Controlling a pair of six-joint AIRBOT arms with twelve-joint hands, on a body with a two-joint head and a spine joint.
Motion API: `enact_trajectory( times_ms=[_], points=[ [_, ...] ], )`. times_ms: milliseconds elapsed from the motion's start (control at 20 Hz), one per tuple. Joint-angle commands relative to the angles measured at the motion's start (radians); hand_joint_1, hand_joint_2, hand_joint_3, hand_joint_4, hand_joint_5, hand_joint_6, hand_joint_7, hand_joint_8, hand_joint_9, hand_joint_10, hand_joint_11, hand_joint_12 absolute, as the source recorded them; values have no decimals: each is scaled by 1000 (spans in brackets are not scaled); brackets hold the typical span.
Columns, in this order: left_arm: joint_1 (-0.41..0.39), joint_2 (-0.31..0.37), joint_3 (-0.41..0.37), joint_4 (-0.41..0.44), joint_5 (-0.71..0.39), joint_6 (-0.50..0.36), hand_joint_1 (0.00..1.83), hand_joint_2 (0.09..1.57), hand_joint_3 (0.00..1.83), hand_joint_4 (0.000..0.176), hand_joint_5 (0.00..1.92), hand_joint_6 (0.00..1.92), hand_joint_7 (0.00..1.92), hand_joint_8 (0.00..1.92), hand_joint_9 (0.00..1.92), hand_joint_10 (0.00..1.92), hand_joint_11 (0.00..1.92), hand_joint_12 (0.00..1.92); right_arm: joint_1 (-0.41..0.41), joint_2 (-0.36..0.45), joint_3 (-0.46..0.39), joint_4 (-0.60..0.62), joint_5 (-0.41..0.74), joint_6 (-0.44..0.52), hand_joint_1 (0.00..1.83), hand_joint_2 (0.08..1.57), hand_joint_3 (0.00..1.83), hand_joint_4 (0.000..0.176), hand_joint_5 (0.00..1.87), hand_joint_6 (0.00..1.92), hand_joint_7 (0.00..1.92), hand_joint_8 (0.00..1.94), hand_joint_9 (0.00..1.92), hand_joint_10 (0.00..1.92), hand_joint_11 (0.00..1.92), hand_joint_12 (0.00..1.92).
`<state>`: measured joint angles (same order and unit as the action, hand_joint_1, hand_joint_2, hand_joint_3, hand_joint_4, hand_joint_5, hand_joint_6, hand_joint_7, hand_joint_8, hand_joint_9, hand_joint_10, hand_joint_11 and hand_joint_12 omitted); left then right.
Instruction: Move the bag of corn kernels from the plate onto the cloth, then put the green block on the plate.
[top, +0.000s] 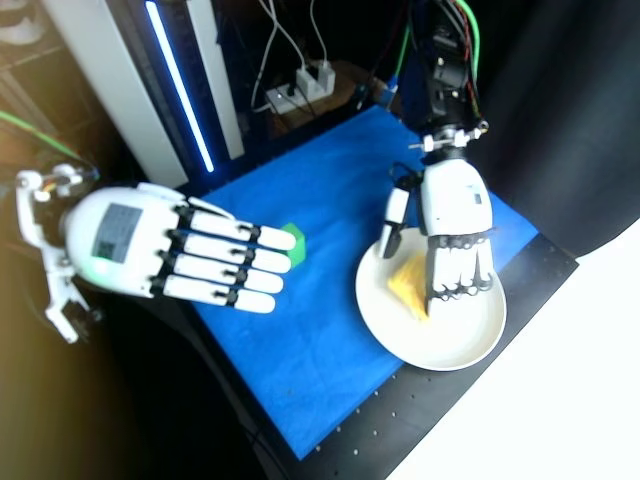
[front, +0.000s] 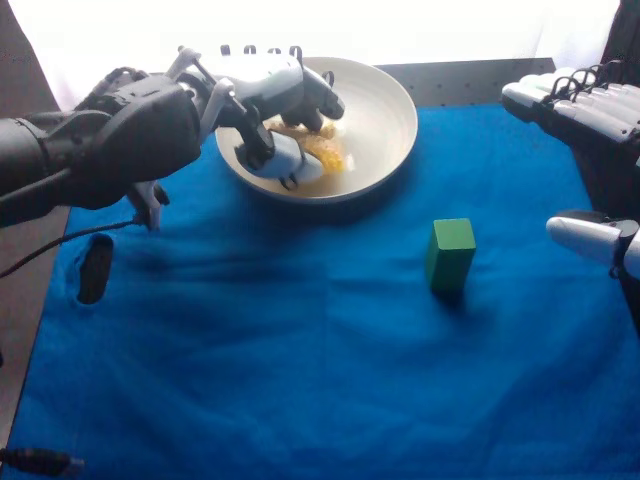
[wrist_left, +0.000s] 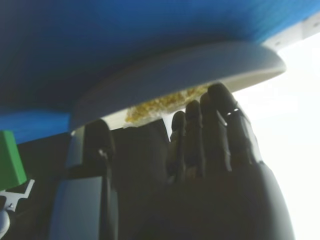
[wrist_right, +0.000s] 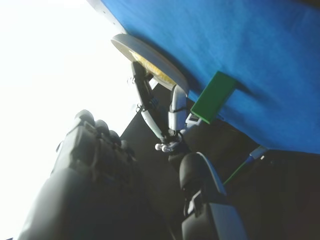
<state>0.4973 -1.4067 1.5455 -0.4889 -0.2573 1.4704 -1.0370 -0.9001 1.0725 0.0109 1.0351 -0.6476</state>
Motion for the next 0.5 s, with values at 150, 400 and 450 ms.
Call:
enact_trajectory(
  times_ms=[150, 400, 450],
  points=[
    [-8, 18, -25, 12, -88, 1, 1067, 1392, 3, 0, 427, 1644, 589, 1780, 589, 1769, 703, 1921, 11, 0, -4, 16, 122, 2, 567, 1375, 8, 0, 0, 0, 0, 0, 0, 0, 0, 0],
    [-26, 125, -169, 99, -244, 1, 1035, 1413, 1, 0, 403, 1682, 548, 1805, 437, 1696, 528, 1921, 11, 0, -5, 17, 122, 2, 499, 1386, 11, 0, 0, 0, 0, 0, 0, 0, 0, 0],
    [-26, 154, -209, 121, -285, -1, 1047, 1402, 0, 0, 447, 1641, 537, 1813, 447, 1792, 600, 1921, 11, 0, -6, 17, 122, 2, 465, 1388, 11, 0, 0, 0, 0, 0, 0, 0, 0, 0]
  ],
)
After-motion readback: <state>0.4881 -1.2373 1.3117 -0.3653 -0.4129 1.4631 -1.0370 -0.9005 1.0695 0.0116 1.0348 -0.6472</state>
